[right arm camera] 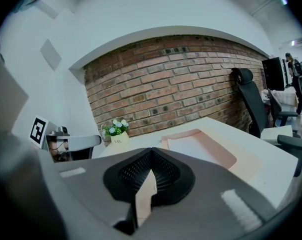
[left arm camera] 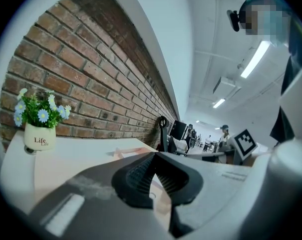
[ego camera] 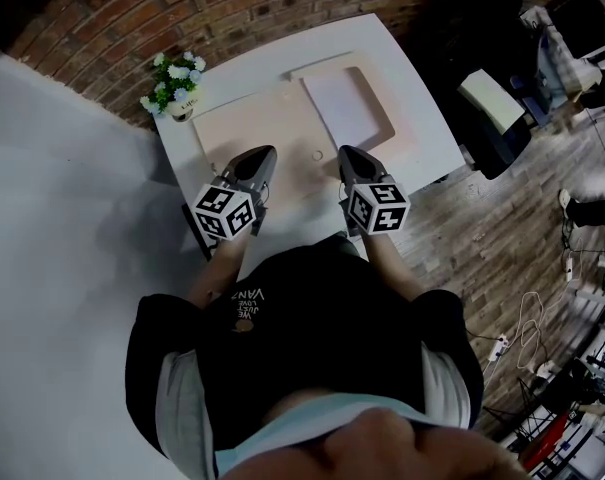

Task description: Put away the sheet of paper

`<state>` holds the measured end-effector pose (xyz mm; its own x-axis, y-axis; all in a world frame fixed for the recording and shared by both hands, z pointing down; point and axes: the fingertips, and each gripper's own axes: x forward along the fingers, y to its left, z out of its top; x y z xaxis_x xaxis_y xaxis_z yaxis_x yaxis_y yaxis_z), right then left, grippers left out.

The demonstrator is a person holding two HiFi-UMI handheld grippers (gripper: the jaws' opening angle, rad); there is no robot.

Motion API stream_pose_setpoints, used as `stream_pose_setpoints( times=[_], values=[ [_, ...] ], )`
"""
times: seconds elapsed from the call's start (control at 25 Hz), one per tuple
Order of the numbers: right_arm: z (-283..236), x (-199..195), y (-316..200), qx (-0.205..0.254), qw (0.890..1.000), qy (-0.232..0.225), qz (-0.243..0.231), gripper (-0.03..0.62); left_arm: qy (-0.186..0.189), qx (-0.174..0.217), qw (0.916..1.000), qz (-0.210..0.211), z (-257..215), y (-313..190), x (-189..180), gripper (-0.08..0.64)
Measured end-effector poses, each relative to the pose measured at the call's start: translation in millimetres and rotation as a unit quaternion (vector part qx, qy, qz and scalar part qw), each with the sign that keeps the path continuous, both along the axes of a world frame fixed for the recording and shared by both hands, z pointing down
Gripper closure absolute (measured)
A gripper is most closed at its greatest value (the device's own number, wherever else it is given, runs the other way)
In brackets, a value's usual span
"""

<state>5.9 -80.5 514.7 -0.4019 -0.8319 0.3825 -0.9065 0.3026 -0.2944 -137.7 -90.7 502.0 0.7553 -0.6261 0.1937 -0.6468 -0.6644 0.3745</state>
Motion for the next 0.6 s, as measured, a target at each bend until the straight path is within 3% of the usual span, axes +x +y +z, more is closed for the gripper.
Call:
stream_pose_setpoints(
  times=[0.6],
  values=[
    [0.0, 0.5, -0.9, -0.001, 1.000, 0.000, 0.007, 0.595, 0.001, -0.008, 0.9999, -0.015, 3.5, -2.9, -4.4, 0.560]
  ],
)
